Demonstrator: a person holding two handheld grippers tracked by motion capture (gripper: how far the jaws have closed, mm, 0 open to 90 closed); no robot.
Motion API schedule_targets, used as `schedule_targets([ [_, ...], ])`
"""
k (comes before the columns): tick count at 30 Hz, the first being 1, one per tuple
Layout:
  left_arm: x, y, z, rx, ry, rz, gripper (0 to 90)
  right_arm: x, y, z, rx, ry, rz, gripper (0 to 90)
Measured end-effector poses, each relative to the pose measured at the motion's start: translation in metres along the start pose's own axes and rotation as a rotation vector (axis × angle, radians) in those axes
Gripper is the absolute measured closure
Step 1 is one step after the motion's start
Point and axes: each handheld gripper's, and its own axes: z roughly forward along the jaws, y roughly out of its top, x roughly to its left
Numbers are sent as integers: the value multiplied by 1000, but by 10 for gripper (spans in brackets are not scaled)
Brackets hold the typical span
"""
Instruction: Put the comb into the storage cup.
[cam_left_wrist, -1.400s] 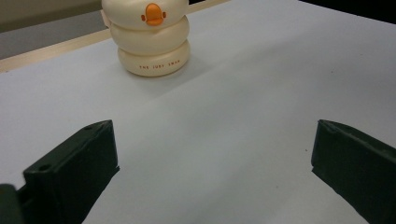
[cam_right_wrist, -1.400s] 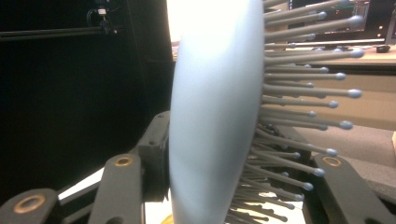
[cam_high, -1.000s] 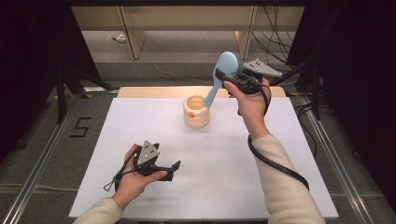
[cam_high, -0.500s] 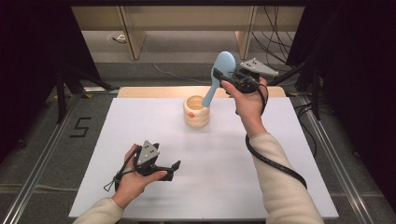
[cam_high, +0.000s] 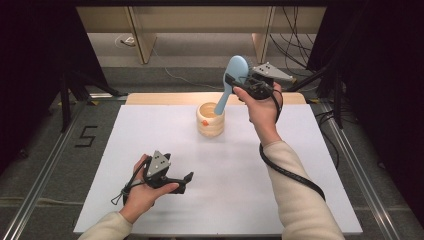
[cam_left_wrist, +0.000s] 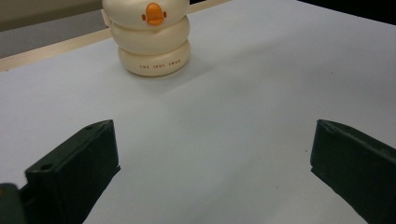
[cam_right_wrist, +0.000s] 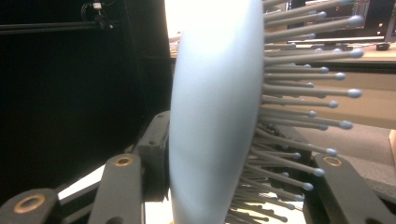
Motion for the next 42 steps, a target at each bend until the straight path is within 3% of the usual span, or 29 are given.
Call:
schedule_targets([
  [42,0,0,0,-3,-8,-4,7,5,-16,22,14,-4,8,498],
])
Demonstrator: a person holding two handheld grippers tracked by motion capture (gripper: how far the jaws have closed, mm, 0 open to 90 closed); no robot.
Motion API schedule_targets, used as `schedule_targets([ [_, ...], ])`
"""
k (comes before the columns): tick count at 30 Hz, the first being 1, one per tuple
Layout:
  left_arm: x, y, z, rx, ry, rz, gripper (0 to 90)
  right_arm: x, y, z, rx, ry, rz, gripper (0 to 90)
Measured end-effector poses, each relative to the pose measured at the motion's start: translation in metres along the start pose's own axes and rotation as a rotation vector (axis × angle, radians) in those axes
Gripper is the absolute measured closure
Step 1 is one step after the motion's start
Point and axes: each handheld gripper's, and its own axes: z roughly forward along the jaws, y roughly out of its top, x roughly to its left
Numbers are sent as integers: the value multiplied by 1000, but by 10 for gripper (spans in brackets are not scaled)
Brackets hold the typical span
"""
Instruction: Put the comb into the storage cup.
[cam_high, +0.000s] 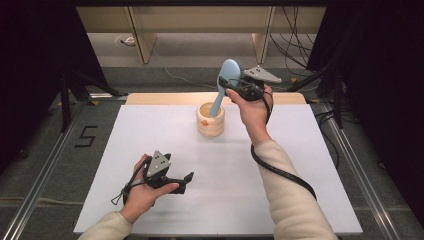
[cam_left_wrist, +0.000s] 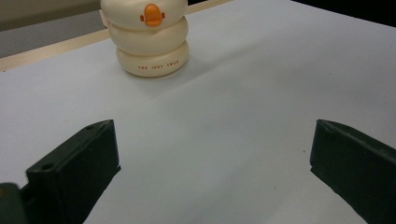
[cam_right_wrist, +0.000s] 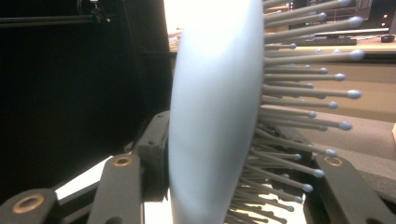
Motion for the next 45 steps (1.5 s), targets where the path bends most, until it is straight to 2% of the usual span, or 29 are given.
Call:
schedule_targets([
  [45,0,0,0,0,-4,1,11,0,-11,14,18,-27,17,496],
])
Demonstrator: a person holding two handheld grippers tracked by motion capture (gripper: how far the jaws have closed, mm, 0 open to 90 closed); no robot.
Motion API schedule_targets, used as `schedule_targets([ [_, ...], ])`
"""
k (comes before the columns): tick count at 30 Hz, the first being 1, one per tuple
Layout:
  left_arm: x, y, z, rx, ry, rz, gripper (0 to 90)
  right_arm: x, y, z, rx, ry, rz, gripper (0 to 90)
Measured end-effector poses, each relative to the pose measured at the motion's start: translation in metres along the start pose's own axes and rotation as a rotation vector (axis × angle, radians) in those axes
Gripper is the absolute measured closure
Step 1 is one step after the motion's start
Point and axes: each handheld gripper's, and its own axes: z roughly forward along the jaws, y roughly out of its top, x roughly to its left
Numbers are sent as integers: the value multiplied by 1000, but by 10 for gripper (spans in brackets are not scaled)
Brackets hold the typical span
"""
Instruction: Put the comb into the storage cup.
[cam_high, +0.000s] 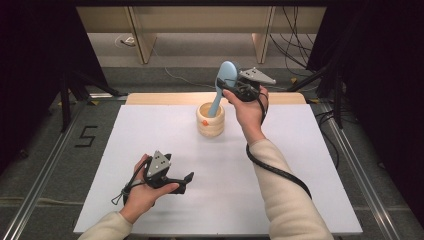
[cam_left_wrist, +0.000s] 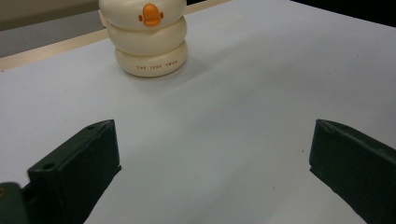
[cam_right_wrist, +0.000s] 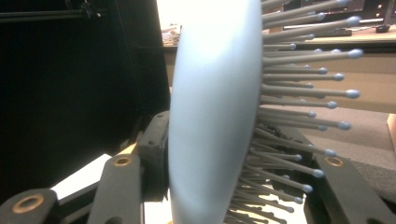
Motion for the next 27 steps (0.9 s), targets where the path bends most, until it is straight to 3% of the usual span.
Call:
schedule_targets([
  [27,-1,0,0,2,-5,-5,14,0,-7,8,16,-14,3,495],
])
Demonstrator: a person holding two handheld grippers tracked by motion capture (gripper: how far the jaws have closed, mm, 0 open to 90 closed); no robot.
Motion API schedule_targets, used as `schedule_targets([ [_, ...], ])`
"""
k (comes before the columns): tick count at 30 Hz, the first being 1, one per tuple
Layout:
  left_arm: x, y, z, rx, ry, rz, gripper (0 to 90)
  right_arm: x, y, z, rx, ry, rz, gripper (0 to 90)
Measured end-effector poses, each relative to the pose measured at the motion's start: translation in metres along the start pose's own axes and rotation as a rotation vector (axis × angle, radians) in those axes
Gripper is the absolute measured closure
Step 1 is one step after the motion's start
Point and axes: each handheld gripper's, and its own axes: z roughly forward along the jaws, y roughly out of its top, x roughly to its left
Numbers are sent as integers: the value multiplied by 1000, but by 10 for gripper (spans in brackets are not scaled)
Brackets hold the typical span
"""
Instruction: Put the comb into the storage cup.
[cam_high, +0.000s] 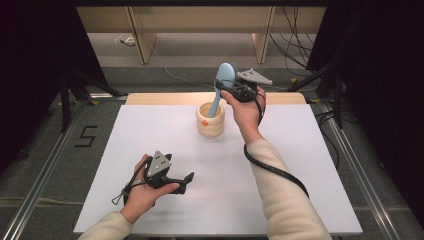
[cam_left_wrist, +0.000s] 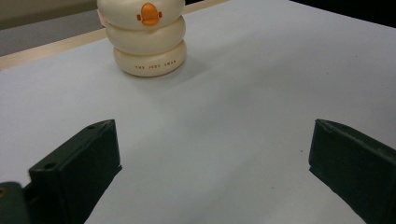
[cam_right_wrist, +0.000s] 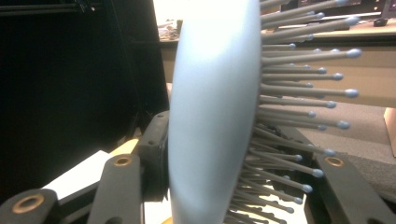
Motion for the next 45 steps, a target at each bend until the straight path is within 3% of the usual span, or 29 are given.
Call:
schedule_targets([
  [45,0,0,0,1,-2,1,18,4,-13,11,11,-5,-1,495],
])
